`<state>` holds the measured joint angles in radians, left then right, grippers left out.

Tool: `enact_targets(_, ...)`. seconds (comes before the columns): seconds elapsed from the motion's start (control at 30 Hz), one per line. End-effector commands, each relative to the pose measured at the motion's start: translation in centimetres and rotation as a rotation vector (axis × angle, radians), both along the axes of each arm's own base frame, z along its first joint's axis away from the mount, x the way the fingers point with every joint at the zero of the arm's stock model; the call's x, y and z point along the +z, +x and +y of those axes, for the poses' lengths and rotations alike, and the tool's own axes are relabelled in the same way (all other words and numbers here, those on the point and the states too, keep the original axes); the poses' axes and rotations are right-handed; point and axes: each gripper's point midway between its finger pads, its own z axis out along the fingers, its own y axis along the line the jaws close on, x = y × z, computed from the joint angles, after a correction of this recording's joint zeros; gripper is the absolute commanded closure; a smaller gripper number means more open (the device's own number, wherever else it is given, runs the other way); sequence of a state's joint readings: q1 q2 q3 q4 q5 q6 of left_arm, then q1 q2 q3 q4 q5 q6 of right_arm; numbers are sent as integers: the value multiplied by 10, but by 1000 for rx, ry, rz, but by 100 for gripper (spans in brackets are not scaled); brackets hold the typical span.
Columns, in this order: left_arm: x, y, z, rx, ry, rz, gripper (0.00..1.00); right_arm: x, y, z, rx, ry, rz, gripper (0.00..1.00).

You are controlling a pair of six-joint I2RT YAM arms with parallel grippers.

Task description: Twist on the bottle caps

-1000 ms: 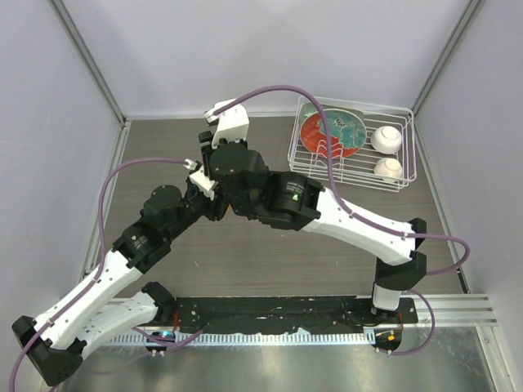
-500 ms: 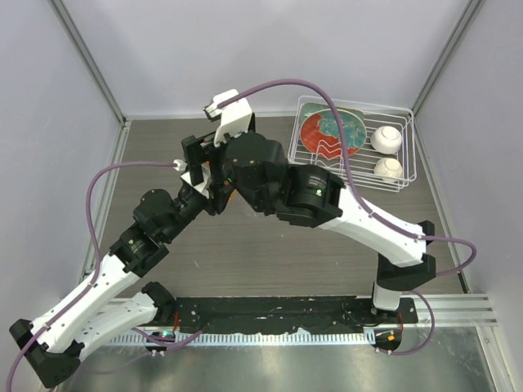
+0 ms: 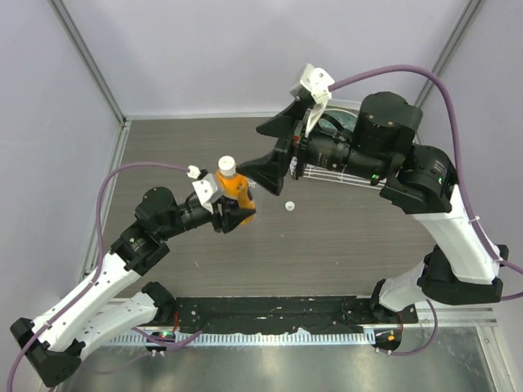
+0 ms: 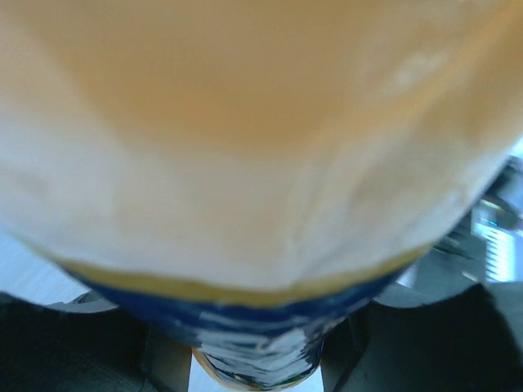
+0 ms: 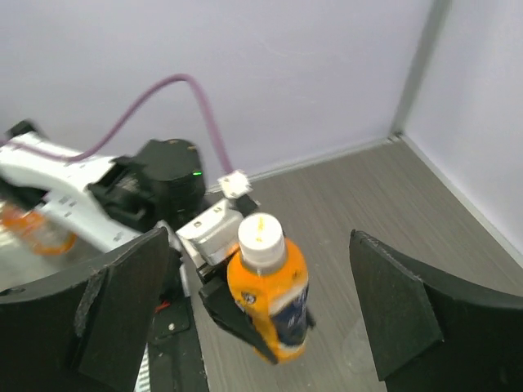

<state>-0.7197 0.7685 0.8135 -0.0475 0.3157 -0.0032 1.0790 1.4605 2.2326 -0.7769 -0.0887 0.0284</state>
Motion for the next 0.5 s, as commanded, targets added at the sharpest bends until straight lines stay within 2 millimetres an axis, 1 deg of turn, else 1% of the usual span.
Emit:
enact_targets(0.0, 10, -101, -23, -583, 7, 42, 100, 4, -42, 10, 353, -13, -110, 4)
enact_targets(0.03, 10, -125, -20, -720, 14, 44, 100, 3, -49, 10, 422, -14, -105, 4)
enact_targets(0.1, 6, -140, -16, -809, 27, 92, 100, 1, -58, 11, 489, -16, -101, 6)
enact_targets(0.13, 5, -147, -14, -851, 33, 81, 100, -1, -68, 13, 553, -17, -102, 8)
enact_targets(0.17, 5, -155, -12, -900, 35, 96, 100, -3, -70, 13, 576, -17, -101, 10)
enact_targets(0.2, 6, -157, -10, -914, 34, 99, 100, -6, -72, 15, 598, -20, -93, 11)
enact_targets(0.23, 6, -159, -10, -925, 35, 101, 100, -5, -76, 16, 621, -11, -93, 12)
enact_targets(0.27, 8, -160, -10, -932, 33, 100, 100, -6, -82, 15, 659, -7, -89, 15)
enact_targets(0.3, 8, -160, -10, -937, 34, 106, 100, -12, -83, 18, 679, -13, -73, 16)
enact_targets(0.37, 11, -160, -10, -943, 31, 97, 100, -7, -91, 15, 721, 17, -81, 19)
enact_targets(0.4, 11, -160, -10, -945, 31, 95, 100, -11, -92, 17, 732, 15, -71, 19)
enact_targets(0.47, 13, -159, -11, -945, 29, 88, 100, -9, -95, 16, 752, 33, -76, 20)
